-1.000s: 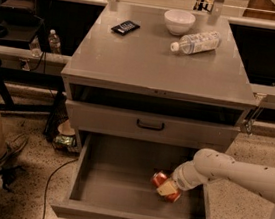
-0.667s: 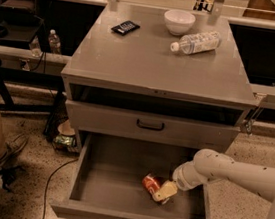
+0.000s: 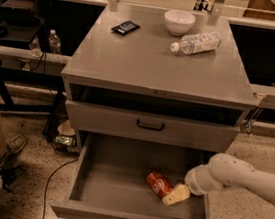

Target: Place coke can into middle drawer

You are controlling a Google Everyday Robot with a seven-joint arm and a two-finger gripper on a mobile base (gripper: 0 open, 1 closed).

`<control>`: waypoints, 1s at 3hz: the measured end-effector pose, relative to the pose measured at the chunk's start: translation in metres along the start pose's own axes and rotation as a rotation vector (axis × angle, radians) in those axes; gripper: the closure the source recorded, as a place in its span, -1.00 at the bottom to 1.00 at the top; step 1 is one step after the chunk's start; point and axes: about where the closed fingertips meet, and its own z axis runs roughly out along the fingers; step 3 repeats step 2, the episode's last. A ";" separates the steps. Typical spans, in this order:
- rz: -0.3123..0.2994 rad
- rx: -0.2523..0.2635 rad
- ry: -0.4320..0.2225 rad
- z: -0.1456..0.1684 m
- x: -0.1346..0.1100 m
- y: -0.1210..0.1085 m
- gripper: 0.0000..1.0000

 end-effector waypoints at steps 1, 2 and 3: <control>0.069 0.087 -0.023 -0.076 0.045 -0.013 -1.00; 0.117 0.125 -0.038 -0.111 0.070 -0.025 -1.00; 0.117 0.125 -0.038 -0.111 0.070 -0.025 -1.00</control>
Offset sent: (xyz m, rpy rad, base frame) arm -0.0678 -0.1526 0.0964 -0.0287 -0.0884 -0.2415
